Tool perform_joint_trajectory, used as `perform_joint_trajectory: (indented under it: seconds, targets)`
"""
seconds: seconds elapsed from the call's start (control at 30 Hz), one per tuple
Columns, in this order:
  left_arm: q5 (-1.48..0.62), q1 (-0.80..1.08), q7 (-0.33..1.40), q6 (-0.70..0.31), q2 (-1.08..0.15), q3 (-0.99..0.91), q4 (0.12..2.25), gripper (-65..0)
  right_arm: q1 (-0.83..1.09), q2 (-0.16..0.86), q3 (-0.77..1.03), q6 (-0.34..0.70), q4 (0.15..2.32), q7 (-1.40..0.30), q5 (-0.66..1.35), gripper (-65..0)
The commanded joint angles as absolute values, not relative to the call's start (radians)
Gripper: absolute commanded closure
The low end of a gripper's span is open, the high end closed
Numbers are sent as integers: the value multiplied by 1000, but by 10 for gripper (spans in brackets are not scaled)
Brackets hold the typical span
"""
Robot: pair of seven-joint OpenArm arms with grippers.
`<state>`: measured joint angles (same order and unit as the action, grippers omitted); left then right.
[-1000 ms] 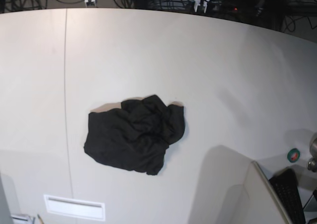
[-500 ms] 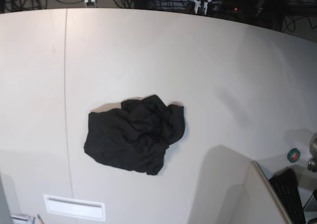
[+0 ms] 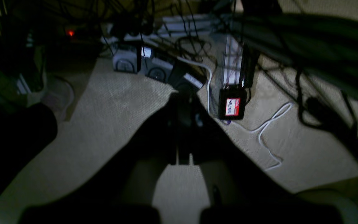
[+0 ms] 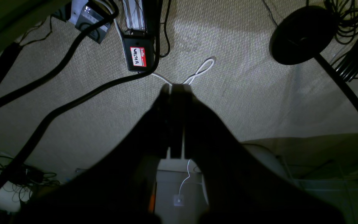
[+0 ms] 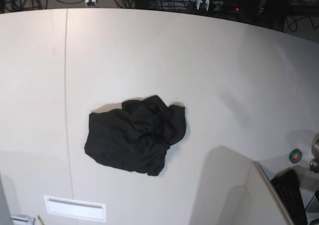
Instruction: Layout the t-shirt on the table in an organized manner, then fold the t-shirt properly
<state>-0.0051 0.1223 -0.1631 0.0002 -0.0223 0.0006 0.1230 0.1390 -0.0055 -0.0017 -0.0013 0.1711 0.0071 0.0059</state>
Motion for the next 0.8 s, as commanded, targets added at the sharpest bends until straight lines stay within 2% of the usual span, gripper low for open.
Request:
perform_joint_trajectory:
  seconds: [0.0,0.5,0.77]
  targets:
    - [-5,125,-166,2,-27,1,124,0,142,-5,-2,-7,174,7,4,0]
    - [4,166,-174,2,-30,10,133,0,182,-5,1,-7,189,7,5,0]
    - [-1,358,-168,-1,-88,12,420,0,415,-5,4,-7,507,-27,8,0]
